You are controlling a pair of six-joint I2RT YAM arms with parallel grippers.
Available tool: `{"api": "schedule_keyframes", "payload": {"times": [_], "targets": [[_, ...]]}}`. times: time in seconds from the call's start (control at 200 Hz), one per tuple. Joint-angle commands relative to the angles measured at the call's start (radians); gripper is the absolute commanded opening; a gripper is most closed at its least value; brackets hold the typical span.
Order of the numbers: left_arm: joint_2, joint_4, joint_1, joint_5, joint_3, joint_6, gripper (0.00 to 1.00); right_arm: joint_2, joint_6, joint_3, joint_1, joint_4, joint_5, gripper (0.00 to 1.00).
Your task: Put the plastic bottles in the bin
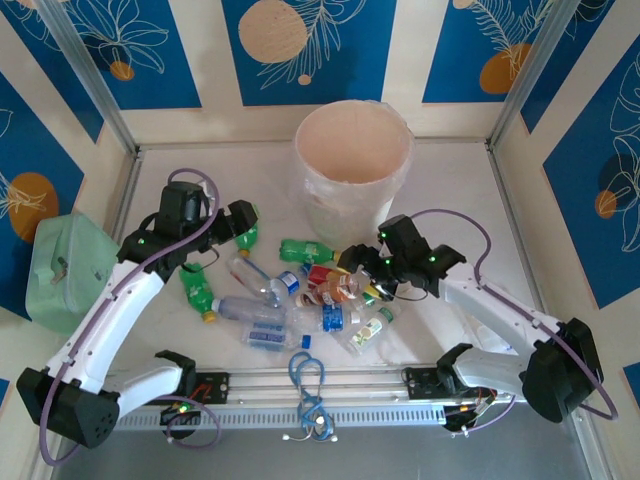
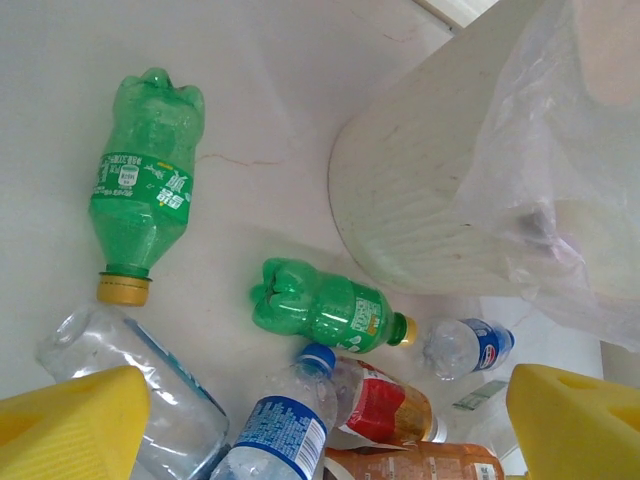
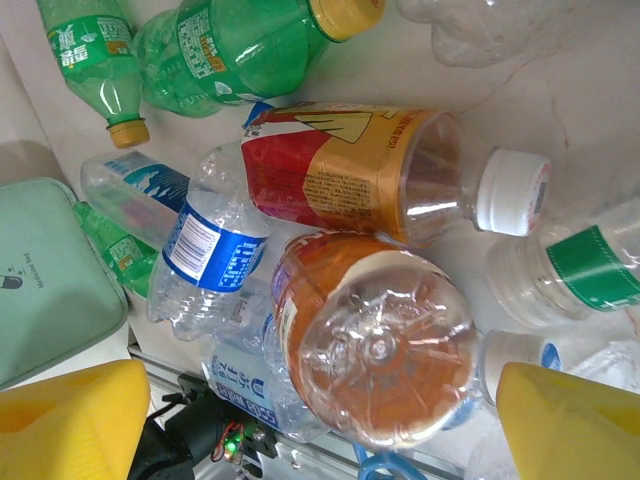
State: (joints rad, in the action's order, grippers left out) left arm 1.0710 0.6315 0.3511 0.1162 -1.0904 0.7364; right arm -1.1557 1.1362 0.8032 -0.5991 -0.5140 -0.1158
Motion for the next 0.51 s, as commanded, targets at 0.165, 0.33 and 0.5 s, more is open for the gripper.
{"api": "schedule_keyframes", "payload": {"times": [0.165,0.33,0.5], "targets": [[-0.003,-0.027,-0.005,0.032,0.017,0.017,0.91,-0.052,0.057,-0.048,-0.029,0.071,-0.008,0.93],[0.0,-0.036,-0.006,0.039,0.026,0.024,0.91,-0.087,0.054,-0.046,-0.037,0.097,-0.008,0.93],[0.006,-0.039,-0.006,0.04,0.023,0.023,0.91,-0.125,0.048,-0.032,-0.039,0.114,-0.013,0.87]]}}
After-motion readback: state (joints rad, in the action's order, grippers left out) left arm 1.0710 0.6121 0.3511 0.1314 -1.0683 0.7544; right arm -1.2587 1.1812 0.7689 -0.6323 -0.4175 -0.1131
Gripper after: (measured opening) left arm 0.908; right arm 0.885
